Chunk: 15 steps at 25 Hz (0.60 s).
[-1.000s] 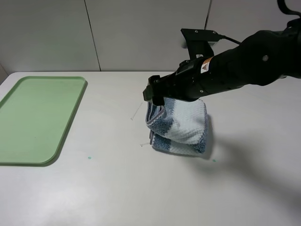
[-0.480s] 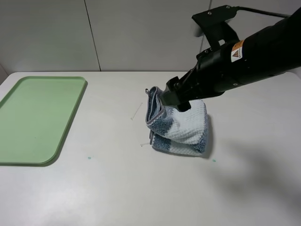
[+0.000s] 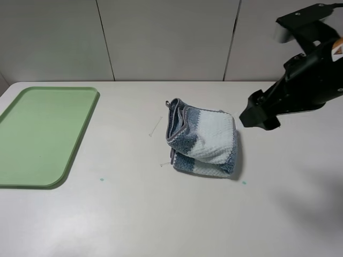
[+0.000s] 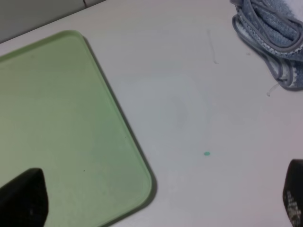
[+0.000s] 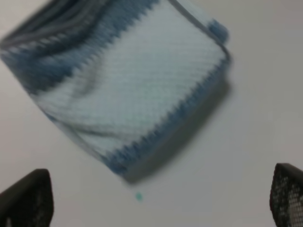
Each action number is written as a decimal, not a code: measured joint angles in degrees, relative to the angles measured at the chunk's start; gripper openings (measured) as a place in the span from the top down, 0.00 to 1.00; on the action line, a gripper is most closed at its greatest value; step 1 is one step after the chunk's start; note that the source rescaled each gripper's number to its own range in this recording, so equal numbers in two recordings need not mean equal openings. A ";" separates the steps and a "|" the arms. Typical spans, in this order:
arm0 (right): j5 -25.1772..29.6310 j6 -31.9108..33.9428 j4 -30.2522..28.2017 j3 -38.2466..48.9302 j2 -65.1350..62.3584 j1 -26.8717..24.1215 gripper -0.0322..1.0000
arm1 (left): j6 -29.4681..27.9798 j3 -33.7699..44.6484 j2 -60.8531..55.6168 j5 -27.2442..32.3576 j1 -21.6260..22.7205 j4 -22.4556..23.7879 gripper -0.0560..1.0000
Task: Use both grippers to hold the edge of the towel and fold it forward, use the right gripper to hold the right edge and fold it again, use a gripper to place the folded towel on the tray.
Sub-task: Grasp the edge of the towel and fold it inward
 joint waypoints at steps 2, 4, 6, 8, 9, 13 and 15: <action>3.10 0.00 -0.28 0.00 -1.50 -2.67 0.00 | 0.00 0.00 0.00 0.00 0.00 0.00 0.00; 6.25 0.00 -0.96 0.00 -2.84 -5.24 0.00 | 0.00 0.00 0.00 0.00 0.00 0.00 0.00; 7.98 0.00 -1.70 0.32 -4.32 -7.26 0.00 | 0.00 0.00 0.00 0.00 0.00 0.00 0.00; 8.52 0.00 -2.25 1.56 -6.51 -9.33 0.00 | 0.00 0.00 0.00 0.00 0.00 0.00 0.00; 8.57 0.00 -2.30 2.28 -7.76 -10.26 0.00 | 0.00 0.00 0.00 0.00 0.00 0.00 0.00; 8.83 0.00 -2.49 6.10 -13.10 -14.57 0.00 | 0.00 0.00 0.00 0.00 0.00 0.00 0.00; 8.94 0.06 -2.49 8.12 -16.33 -16.40 0.00 | 0.00 0.00 0.00 0.00 0.00 0.00 0.00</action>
